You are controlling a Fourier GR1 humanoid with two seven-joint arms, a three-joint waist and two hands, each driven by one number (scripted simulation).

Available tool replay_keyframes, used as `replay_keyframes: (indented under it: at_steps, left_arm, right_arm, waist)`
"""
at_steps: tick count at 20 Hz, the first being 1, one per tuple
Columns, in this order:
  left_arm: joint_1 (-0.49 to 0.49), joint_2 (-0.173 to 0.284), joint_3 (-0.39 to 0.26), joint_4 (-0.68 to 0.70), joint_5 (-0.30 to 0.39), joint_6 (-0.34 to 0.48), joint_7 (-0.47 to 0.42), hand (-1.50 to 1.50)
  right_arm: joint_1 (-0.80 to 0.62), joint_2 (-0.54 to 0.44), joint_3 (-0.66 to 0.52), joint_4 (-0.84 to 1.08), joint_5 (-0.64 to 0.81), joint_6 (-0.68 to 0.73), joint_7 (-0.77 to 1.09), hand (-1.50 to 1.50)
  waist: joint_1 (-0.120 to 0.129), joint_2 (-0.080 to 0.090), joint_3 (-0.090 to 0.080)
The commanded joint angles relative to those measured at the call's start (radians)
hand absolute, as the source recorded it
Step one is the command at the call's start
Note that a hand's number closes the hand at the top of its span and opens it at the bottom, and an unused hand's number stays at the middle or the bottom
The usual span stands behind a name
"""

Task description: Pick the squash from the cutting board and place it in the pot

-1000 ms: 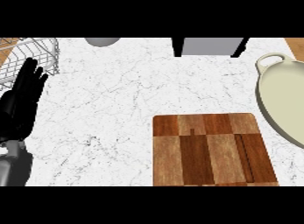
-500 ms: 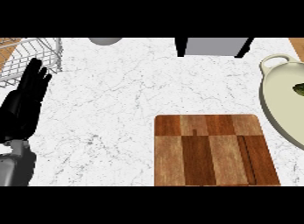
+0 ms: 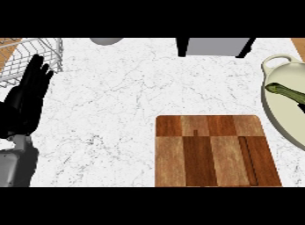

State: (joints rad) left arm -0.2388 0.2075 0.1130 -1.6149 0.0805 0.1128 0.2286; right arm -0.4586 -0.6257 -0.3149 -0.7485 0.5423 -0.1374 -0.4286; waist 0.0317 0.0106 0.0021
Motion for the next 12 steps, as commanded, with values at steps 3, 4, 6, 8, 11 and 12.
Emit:
replay_keyframes:
  at_steps: [3,4,6,8,11,12]
  left_arm:
    - [0.014,-0.013,-0.012,-0.04,-0.004,0.007,0.019,0.0]
    - [0.003,0.011,0.012,-0.02,0.016,-0.015,0.015,0.0]
    - [0.015,0.01,0.012,-0.038,0.017,-0.015,0.016,0.0]
    - [-0.022,-0.014,0.006,0.008,-0.003,0.02,0.017,0.0]
    - [-0.02,0.01,0.012,-0.006,0.004,-0.001,0.035,0.0]
    - [-0.018,-0.005,-0.005,-0.053,-0.012,0.026,0.071,0.0]
  right_arm:
    - [-0.114,0.019,-0.009,0.241,-0.046,0.137,-0.118,-1.5]
    - [-0.124,0.019,-0.04,0.28,-0.079,0.157,-0.162,-1.5]
    - [-0.138,0.016,-0.08,0.288,-0.142,0.233,-0.226,-1.5]
    - [-0.138,0.025,-0.144,0.28,-0.226,0.292,-0.263,-1.5]
    - [-0.187,-0.021,-0.209,0.361,-0.287,0.364,-0.256,-1.5]
    - [-0.196,-0.026,-0.221,0.384,-0.293,0.352,-0.261,-1.5]
  waist:
    - [0.002,-0.001,0.001]
    - [0.014,0.005,0.003]
    - [0.006,0.001,0.002]
    - [-0.018,-0.002,0.001]
    - [-0.007,0.0,0.001]
    - [-0.004,-0.002,0.001]
